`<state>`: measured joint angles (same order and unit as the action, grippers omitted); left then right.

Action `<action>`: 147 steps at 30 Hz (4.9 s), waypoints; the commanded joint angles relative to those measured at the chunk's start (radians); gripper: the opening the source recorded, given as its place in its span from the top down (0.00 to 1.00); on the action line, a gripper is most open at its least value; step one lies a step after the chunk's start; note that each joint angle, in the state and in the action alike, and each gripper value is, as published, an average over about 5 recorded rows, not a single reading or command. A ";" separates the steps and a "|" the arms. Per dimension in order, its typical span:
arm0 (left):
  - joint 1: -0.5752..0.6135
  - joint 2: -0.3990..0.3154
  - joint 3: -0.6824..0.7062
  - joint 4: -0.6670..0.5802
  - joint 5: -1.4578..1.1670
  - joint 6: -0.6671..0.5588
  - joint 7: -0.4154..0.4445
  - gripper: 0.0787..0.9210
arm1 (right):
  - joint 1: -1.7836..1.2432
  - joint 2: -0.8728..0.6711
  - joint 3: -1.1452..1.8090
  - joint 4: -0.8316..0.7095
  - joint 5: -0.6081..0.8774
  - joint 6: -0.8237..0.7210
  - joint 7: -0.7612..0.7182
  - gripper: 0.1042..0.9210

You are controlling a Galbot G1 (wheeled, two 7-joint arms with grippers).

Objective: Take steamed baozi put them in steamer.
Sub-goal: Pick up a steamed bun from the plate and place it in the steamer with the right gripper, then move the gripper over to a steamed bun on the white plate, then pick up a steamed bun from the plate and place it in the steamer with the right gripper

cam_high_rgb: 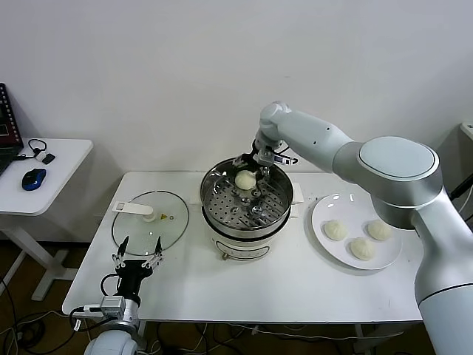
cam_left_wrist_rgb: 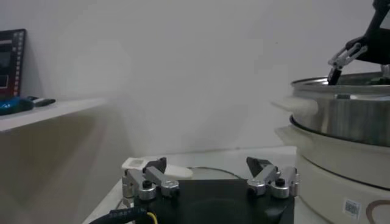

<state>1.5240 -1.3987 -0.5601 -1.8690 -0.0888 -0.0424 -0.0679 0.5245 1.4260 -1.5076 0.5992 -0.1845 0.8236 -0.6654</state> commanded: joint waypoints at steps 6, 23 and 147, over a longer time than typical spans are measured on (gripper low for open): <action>0.018 0.008 -0.007 -0.025 0.001 0.002 0.001 0.12 | 0.380 -0.127 -0.334 0.359 0.678 -0.139 -0.282 0.12; 0.014 0.011 0.007 -0.010 0.000 -0.003 -0.002 0.12 | 0.578 -0.508 -0.521 0.684 1.066 -1.153 -0.153 0.12; -0.005 0.070 -0.008 -0.011 -0.039 -0.011 0.009 0.12 | 0.445 -0.039 -0.291 0.629 1.305 -1.278 -0.177 0.41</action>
<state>1.5189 -1.3309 -0.5667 -1.8766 -0.1261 -0.0567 -0.0596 1.0458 1.2503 -1.8654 1.2457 1.0400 -0.4037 -0.8685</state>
